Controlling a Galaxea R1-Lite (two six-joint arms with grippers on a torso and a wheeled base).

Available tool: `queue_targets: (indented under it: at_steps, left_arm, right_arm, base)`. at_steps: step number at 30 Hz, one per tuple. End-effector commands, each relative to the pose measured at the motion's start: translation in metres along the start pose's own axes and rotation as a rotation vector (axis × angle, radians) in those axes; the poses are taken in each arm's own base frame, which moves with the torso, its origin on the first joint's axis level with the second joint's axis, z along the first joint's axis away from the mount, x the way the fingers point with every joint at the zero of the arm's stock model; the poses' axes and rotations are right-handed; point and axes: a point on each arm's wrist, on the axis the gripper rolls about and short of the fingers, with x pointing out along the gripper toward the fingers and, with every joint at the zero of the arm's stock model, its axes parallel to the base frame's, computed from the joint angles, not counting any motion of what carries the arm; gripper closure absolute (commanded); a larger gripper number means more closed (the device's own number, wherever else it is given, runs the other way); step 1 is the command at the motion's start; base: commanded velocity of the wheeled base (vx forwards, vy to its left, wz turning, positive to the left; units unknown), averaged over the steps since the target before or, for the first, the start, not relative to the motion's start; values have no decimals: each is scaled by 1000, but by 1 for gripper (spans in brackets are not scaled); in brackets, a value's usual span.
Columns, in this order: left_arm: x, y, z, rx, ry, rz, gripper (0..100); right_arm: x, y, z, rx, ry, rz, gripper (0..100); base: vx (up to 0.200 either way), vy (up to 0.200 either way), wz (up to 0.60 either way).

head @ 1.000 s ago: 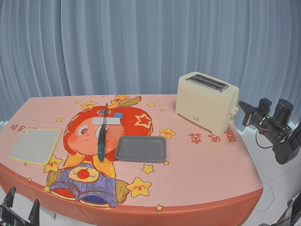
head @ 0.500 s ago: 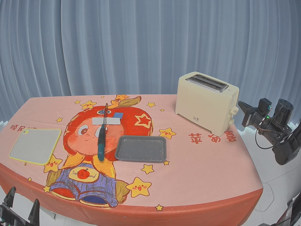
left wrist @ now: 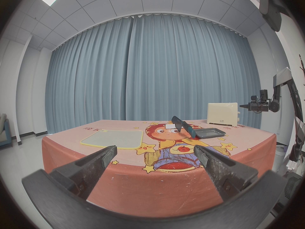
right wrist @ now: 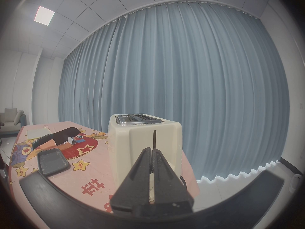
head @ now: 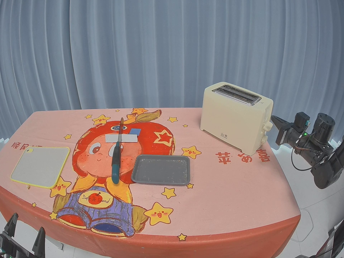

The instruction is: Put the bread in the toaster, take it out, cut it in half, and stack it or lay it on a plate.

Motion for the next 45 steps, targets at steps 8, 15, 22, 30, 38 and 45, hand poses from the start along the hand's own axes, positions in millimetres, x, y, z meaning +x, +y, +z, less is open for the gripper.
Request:
queue_targets:
  at_steps: [8,15,22,30,38,45]
  left_arm:
    - [1,0,-5,0,18,0,0]
    - [1,0,-5,0,18,0,0]
    - [1,0,-5,0,18,0,0]
    - [1,0,-5,0,18,0,0]
    - [1,0,-5,0,16,0,0]
    - [1,0,-5,0,18,0,0]
  right_arm:
    - [0,0,2,1,-6,0,100]
    - [-3,0,3,4,-7,0,100]
    - [-8,3,1,3,5,5,100]
    - [-24,10,0,6,29,20,100]
    - [-34,16,-7,6,66,36,100]
    - [-43,21,-7,8,74,51,100]
  base:
    - [0,0,0]
    - [0,0,0]
    - [0,0,0]
    - [0,0,0]
    - [0,0,0]
    - [0,0,0]
